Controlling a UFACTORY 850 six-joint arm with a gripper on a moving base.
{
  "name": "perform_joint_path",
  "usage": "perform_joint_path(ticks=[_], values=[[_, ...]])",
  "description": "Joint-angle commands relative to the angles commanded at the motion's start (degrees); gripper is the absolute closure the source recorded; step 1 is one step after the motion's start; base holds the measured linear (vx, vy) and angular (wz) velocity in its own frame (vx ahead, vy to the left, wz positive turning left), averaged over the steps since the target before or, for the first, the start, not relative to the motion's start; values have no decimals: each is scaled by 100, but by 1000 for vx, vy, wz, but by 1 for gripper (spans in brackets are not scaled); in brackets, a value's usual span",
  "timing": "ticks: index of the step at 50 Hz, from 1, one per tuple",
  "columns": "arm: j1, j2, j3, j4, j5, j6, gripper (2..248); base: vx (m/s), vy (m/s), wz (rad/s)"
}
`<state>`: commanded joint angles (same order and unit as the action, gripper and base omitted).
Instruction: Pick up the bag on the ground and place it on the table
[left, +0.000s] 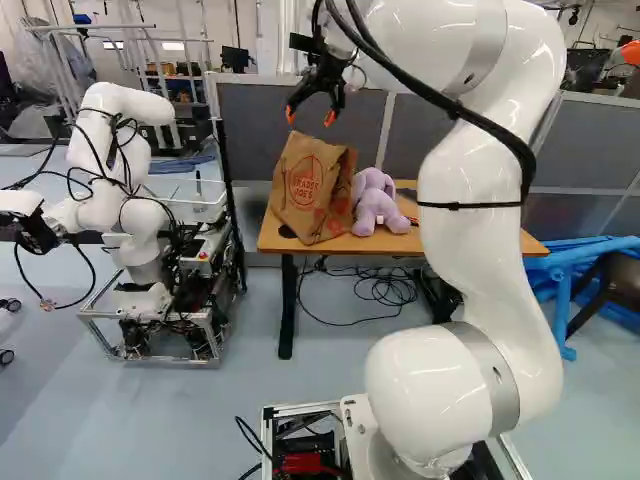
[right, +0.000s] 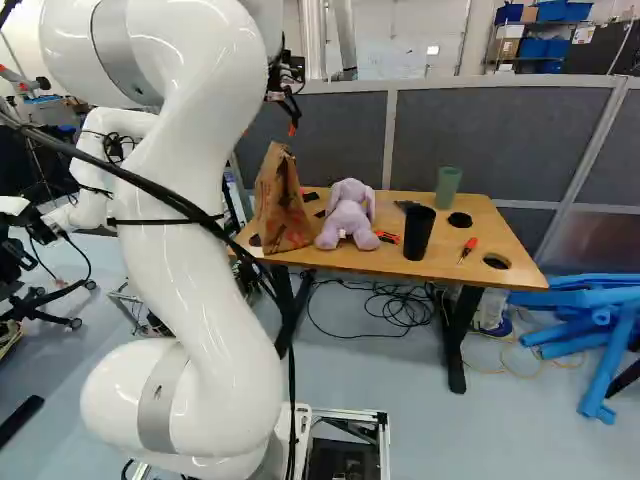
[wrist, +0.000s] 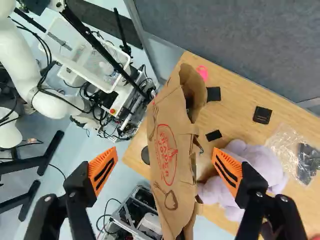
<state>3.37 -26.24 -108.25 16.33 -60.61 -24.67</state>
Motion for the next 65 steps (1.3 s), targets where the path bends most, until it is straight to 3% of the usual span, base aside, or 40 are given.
perform_joint_path(ticks=[65], values=[[0, 91, -69, 0, 0, 0, 3, -30, -2, 3]])
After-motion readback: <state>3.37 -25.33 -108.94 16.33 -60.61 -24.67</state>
